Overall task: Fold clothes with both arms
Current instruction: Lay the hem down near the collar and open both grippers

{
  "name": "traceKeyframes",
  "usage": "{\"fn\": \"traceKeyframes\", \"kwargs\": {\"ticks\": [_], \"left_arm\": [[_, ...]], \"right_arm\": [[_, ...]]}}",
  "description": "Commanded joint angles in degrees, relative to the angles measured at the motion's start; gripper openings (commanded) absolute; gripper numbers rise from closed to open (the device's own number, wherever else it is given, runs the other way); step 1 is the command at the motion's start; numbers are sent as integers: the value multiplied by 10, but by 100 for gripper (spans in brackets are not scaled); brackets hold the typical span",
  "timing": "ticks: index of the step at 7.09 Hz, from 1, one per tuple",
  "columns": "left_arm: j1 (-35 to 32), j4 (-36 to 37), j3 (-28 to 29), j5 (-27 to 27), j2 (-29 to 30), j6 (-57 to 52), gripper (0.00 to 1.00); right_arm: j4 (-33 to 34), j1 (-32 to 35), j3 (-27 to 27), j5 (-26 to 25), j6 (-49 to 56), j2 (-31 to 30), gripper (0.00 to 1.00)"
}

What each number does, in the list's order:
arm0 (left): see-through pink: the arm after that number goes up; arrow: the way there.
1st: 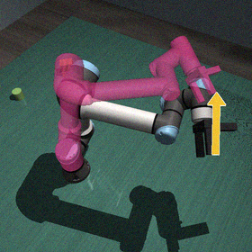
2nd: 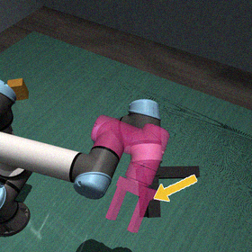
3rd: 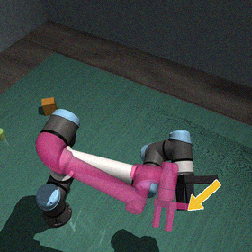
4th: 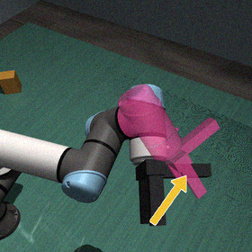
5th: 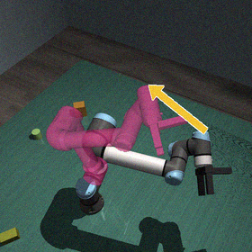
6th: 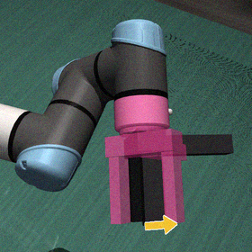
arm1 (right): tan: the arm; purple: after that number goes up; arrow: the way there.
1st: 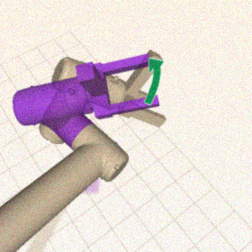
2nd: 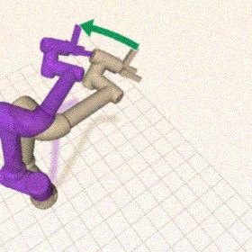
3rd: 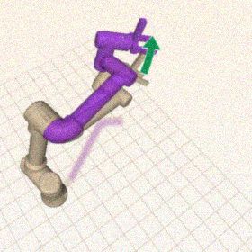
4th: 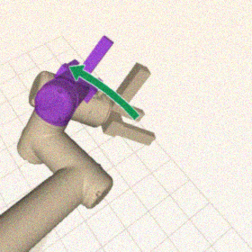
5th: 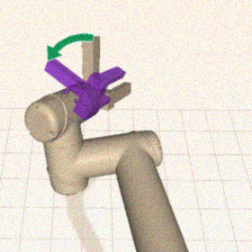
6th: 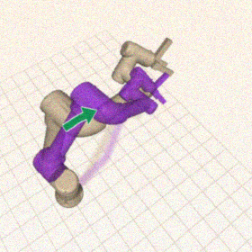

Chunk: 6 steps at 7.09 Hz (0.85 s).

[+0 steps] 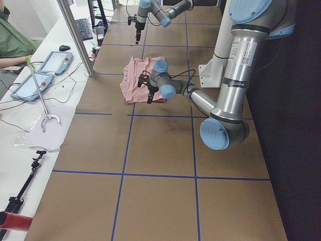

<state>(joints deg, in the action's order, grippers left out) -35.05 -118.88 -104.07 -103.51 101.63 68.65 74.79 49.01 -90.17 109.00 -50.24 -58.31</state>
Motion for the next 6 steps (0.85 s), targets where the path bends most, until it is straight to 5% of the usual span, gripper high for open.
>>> {"fn": "traceKeyframes", "kwargs": {"ticks": [1,6], "left_arm": [[30,-4,3,13,8,39,53],[65,0,8,16,11,47,44]], "right_arm": [[0,0,-1,-2,1,-1,100],[1,3,0,-3,0,-1,100]]}}
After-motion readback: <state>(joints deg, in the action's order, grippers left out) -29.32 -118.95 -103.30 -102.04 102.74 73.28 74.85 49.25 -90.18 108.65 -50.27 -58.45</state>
